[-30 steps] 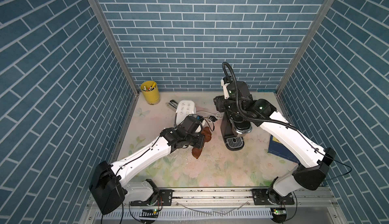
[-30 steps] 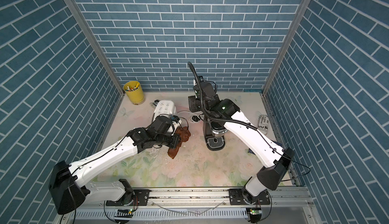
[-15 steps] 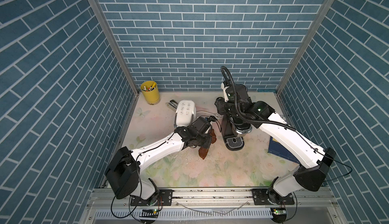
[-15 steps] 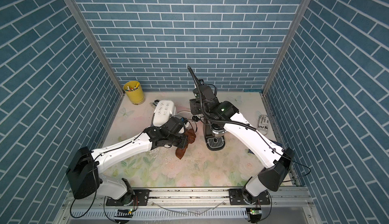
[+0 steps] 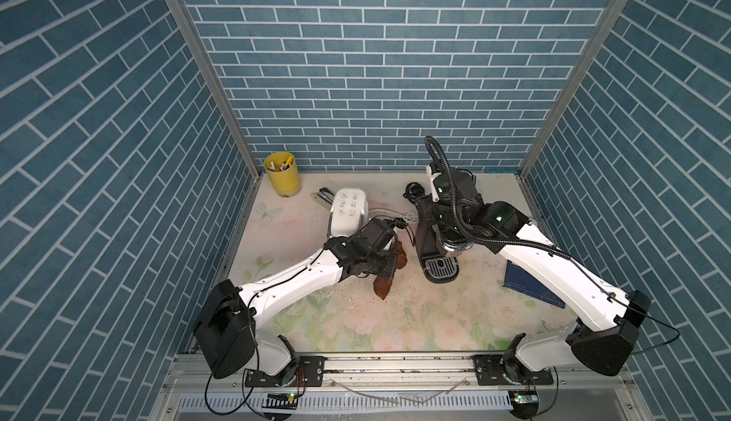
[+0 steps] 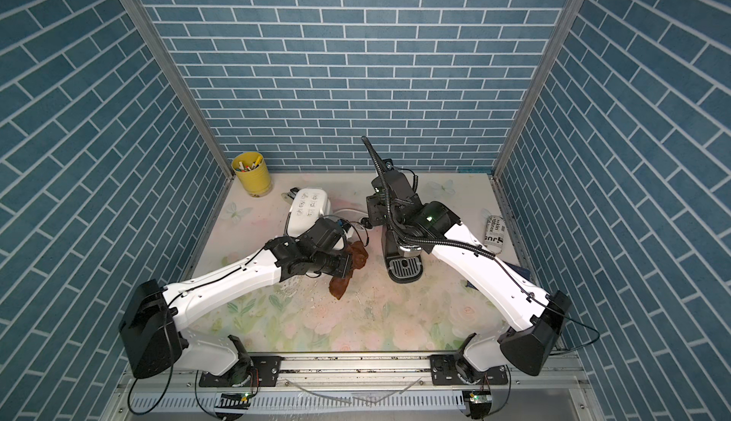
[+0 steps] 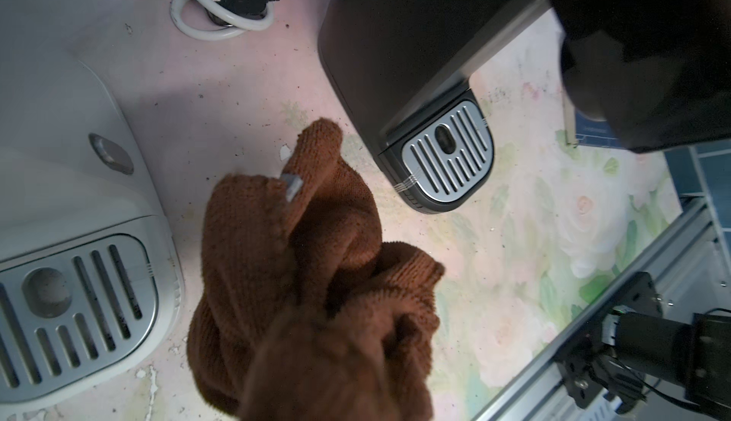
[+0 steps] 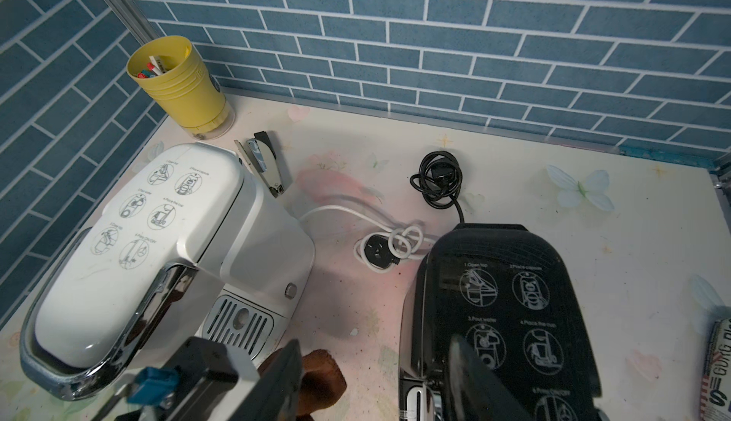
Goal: Wipe the surface of a coffee machine
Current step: Place the cleaning item at the center of the board.
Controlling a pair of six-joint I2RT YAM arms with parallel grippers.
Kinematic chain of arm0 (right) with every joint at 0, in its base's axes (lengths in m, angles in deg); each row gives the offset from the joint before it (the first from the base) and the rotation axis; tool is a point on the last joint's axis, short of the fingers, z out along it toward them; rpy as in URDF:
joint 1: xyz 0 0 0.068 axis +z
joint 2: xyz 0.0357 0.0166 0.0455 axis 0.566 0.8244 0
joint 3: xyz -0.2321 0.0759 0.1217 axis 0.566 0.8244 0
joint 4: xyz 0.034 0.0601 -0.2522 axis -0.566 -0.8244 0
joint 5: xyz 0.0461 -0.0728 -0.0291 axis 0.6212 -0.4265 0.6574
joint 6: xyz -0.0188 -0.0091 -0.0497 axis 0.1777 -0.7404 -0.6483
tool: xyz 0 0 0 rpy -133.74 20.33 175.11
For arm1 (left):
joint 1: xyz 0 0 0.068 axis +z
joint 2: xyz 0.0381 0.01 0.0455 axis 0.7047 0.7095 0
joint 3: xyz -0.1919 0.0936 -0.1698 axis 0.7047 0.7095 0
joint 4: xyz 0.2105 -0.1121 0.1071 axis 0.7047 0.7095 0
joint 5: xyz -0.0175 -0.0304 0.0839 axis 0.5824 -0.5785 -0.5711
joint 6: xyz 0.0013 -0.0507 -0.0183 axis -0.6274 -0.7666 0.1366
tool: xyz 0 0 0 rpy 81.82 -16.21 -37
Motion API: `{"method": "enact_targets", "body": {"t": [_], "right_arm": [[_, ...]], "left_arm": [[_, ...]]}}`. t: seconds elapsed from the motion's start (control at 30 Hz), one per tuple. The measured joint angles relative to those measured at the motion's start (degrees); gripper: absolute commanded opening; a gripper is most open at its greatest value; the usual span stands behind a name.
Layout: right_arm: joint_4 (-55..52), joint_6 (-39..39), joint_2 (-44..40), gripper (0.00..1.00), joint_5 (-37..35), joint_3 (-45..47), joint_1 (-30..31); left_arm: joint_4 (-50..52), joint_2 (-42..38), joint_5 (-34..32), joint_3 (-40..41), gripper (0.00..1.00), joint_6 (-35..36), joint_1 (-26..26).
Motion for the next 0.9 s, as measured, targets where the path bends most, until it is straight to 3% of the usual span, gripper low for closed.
{"method": "enact_targets", "body": {"t": [0.1,0.33,0.37,0.9], "right_arm": [[0.0,0.0,-1.2,0.59,-0.1,0.3,0.0],[-0.2,0.0,-2.9,0.59,-0.4,1.9,0.0],[-0.2,0.0,-2.9,0.59,-0.4,1.9,0.0],[-0.8,0.0,-3.2,0.59,-0.9,2.8,0.0]], "left_arm": [[3.2,-3.2,1.0,-0.9,0.15,-0.2,-0.3],[7.0,-5.1,5.2,-2.8,0.60,-0.7,-0.5],[6.9,-4.9,5.8,-2.8,0.62,-0.9,-0.5],[11.2,2.4,5.2,-10.8,0.60,5.3,-0.5]]}}
